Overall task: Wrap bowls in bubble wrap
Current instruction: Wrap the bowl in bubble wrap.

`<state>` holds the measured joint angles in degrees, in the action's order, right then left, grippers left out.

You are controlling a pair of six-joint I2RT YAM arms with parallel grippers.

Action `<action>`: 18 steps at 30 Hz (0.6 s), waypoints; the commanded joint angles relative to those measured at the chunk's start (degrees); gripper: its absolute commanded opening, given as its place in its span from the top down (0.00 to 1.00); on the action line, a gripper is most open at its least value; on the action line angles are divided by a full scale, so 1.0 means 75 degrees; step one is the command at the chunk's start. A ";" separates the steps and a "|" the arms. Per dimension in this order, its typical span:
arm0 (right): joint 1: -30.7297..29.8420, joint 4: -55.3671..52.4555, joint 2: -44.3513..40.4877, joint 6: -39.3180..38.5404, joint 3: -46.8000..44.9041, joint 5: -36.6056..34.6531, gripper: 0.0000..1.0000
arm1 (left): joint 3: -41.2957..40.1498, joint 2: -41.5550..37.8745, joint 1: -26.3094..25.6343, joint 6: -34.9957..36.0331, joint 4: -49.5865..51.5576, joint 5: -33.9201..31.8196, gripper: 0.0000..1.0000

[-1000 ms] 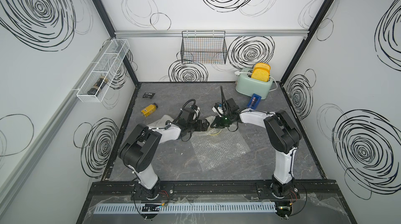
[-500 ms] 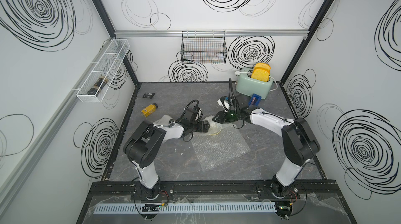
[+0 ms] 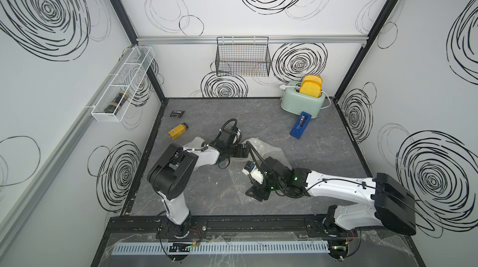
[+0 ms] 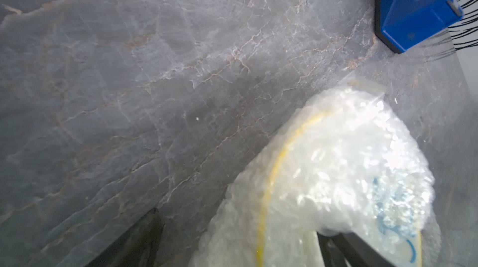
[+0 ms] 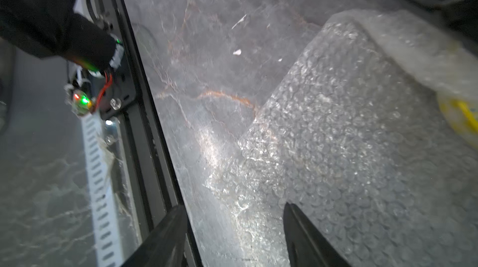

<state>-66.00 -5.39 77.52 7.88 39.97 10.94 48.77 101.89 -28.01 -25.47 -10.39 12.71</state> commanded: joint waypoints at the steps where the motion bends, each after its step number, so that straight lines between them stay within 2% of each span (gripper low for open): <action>1: -0.0735 0.0457 0.0204 -0.0776 -0.0134 -0.1241 0.30 | 0.0107 0.0060 0.0054 0.0068 0.0001 0.0050 0.05; 5: -0.1272 0.0773 0.0838 -0.1141 -0.0102 -0.1609 0.27 | 0.0106 0.0079 0.0085 0.0057 -0.0020 0.0110 0.05; 14: -0.1380 0.0794 0.2331 -0.1262 0.0385 -0.2300 0.26 | 0.0071 0.0044 0.0102 0.0060 -0.0009 0.0110 0.05; 16: -0.1363 0.0710 0.2534 -0.1254 0.0491 -0.2346 0.29 | 0.0081 0.0045 0.0092 0.0057 -0.0009 0.0122 0.05; 18: -0.1329 0.0675 0.2656 -0.1221 0.0564 -0.2297 0.37 | 0.0083 0.0044 0.0098 0.0057 -0.0015 0.0136 0.05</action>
<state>-76.03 1.26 95.42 -0.47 43.66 -3.97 48.77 101.89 -27.68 -25.45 -10.41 13.08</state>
